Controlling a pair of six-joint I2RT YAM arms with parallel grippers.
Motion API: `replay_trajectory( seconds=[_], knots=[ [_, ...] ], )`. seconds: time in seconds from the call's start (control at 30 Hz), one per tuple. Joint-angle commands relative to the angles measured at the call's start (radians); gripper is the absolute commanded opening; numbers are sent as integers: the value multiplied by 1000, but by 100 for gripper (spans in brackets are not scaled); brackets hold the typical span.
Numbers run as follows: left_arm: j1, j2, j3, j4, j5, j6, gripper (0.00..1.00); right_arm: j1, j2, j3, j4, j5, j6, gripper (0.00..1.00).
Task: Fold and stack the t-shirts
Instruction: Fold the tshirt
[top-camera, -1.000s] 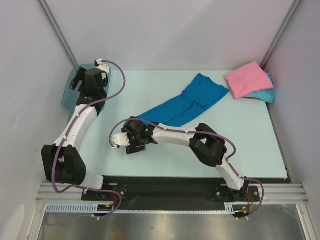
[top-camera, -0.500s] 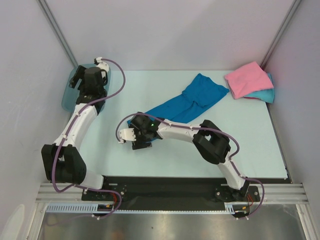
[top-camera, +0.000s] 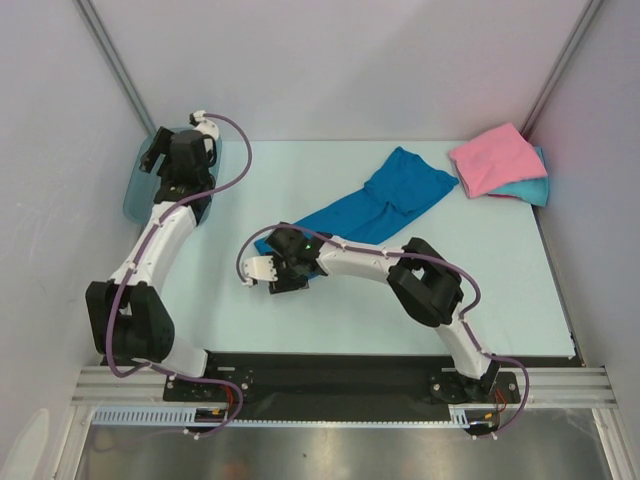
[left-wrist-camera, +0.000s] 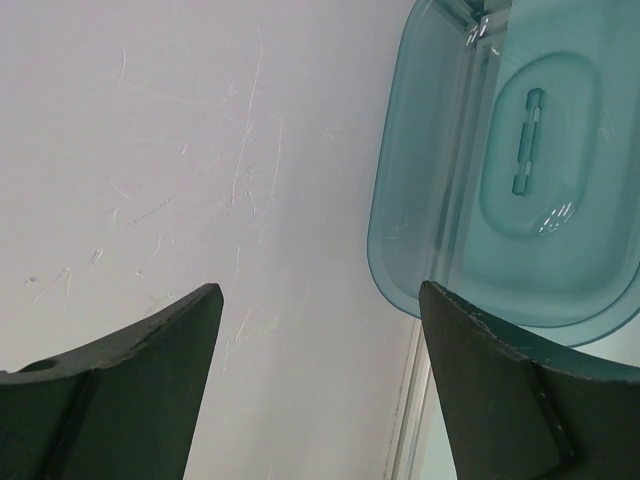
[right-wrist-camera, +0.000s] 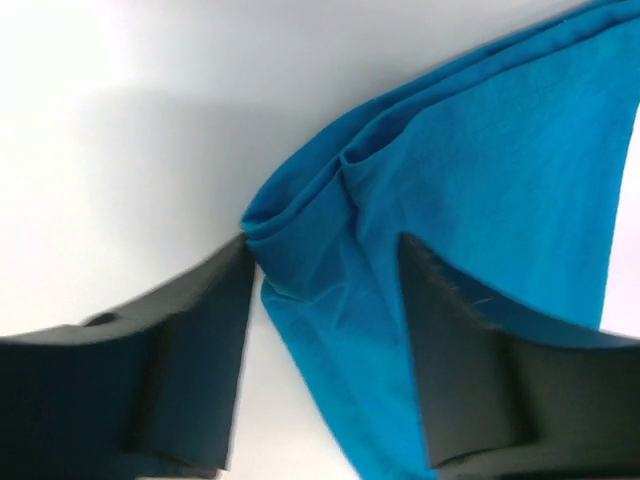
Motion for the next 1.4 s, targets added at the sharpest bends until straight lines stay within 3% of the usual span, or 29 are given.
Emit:
replay_trajectory(
  seconds=[0.0,0.13,0.17,0.2,0.27,0.37,0.6,0.67,0.87,0.97,1.37],
  knots=[
    [-4,4,42,34,-6,-1,86,-19,31,50,-25,-5,-8,59],
    [-5,12,39,28,-3,-11,86,-22,57,81,-20,2,0,34],
    [-4,12,37,24,-3,-13,85,-23,60,90,-16,9,4,26],
    [-5,12,28,23,-3,-13,86,-23,63,91,-14,8,10,11],
    [-5,12,22,23,-3,-13,85,-25,62,90,-13,18,23,0],
    [-4,10,16,21,0,-10,85,-25,32,93,-46,5,39,0],
    [-5,19,23,38,0,19,85,-69,-106,117,-480,-164,96,0],
    [-5,23,30,43,1,27,85,-92,-165,58,-542,-199,102,0],
    [-7,42,76,44,11,48,85,-183,-300,-272,-583,-205,57,0],
    [-10,72,118,43,4,74,85,-218,-353,-359,-592,-225,44,0],
    [-28,184,333,49,-11,171,85,-290,-399,-507,-730,-229,-34,0]
  ],
)
